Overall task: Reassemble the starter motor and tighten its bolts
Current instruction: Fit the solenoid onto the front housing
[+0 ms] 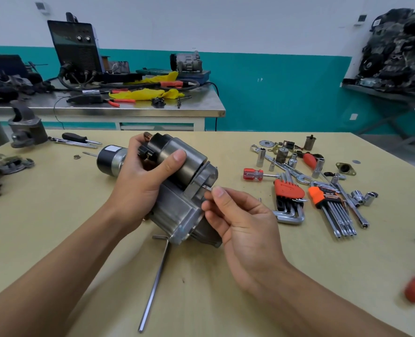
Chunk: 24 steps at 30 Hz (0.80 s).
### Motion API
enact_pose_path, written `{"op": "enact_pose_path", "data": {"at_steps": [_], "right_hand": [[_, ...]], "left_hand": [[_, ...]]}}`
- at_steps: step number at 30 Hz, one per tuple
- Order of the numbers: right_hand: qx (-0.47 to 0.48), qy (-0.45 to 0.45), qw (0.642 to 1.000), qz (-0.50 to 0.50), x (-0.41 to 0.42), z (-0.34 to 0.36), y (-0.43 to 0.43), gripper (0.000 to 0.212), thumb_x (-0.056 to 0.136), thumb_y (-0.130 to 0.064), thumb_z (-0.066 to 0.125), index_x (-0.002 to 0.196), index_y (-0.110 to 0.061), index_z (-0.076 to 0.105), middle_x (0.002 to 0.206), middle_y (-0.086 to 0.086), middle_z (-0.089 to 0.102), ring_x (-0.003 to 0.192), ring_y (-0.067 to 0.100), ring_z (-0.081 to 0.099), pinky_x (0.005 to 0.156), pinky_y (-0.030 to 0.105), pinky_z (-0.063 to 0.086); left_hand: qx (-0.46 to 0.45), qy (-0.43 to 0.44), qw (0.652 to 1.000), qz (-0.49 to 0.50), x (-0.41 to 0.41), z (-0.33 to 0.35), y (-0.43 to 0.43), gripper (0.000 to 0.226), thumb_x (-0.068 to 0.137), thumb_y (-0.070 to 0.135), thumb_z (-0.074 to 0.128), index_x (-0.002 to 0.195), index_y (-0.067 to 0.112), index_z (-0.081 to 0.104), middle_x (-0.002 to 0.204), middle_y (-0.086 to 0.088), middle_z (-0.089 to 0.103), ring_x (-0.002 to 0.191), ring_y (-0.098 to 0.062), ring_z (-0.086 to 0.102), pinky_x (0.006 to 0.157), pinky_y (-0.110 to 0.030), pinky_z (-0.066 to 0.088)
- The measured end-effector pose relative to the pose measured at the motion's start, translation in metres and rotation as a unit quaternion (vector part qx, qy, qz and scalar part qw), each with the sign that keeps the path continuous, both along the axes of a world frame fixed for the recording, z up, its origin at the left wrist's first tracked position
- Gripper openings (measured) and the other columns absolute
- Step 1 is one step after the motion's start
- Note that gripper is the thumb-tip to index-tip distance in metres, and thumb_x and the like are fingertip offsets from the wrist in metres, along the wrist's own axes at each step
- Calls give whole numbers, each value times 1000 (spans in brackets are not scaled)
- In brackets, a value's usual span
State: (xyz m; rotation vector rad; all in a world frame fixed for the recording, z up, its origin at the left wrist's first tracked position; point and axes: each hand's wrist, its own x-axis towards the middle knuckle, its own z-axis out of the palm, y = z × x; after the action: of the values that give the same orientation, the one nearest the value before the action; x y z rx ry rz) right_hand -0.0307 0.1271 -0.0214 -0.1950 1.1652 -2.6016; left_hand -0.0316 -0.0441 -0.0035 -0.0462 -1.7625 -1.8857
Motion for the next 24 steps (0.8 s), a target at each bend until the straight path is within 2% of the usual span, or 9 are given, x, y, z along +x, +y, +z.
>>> {"op": "enact_pose_path", "data": {"at_steps": [4, 7, 11, 14, 17, 20, 22, 24], "right_hand": [[-4, -18, 1000, 7, 1, 2, 1, 7, 65, -15, 77, 70, -11, 79, 81, 15, 75, 67, 17, 71, 61, 20, 56], [-9, -24, 999, 21, 1, 3, 2, 6, 67, -16, 77, 70, -11, 78, 82, 14, 75, 67, 16, 70, 60, 19, 56], [7, -18, 1000, 11, 2, 1, 2, 11, 67, -22, 78, 72, -12, 77, 83, 12, 75, 65, 13, 69, 59, 19, 55], [82, 33, 996, -31, 5, -1, 0, 16, 66, -31, 78, 69, -15, 78, 76, 7, 75, 58, 8, 63, 53, 18, 50], [111, 73, 989, -65, 6, -4, -2, 21, 67, -34, 78, 72, -14, 80, 68, 4, 71, 54, 8, 59, 52, 18, 49], [138, 144, 976, -84, 4, -5, 2, 18, 71, -31, 77, 78, -15, 81, 67, 4, 72, 57, 9, 62, 57, 17, 51], [163, 193, 964, -82, 4, -5, 3, 8, 75, -26, 77, 81, -23, 81, 71, 3, 75, 62, 8, 68, 62, 16, 53], [188, 223, 952, -94, 2, -5, 3, 13, 82, -16, 77, 82, -28, 79, 73, 3, 76, 65, 8, 70, 63, 15, 53]], "left_hand": [[8, 9, 1000, -28, -1, 0, -2, 58, 65, 41, 84, 111, 26, 51, 85, 10, 70, 85, -10, 69, 73, -27, 58], [11, 11, 998, -56, -3, 0, -4, 53, 71, 32, 85, 112, 26, 51, 86, 10, 70, 83, -9, 69, 72, -26, 57], [1, 20, 996, -83, -4, 0, -6, 52, 69, 32, 82, 112, 30, 53, 89, 9, 69, 84, -10, 69, 71, -26, 58], [-2, 26, 995, -100, -4, -1, -7, 50, 72, 29, 80, 114, 32, 53, 91, 9, 69, 84, -11, 69, 71, -27, 58], [-15, 32, 994, -99, -2, -1, -7, 48, 73, 30, 80, 115, 36, 56, 92, 11, 68, 85, -10, 68, 71, -26, 57], [-17, 37, 995, -86, -2, -2, -7, 49, 72, 33, 80, 114, 37, 57, 93, 10, 65, 85, -10, 66, 71, -26, 57], [-8, 38, 996, -82, -1, -2, -7, 49, 71, 33, 81, 114, 35, 58, 93, 9, 64, 85, -10, 65, 71, -26, 56], [-3, 39, 996, -79, 0, -2, -7, 51, 72, 31, 86, 114, 33, 57, 92, 9, 64, 84, -9, 65, 70, -25, 56]]}}
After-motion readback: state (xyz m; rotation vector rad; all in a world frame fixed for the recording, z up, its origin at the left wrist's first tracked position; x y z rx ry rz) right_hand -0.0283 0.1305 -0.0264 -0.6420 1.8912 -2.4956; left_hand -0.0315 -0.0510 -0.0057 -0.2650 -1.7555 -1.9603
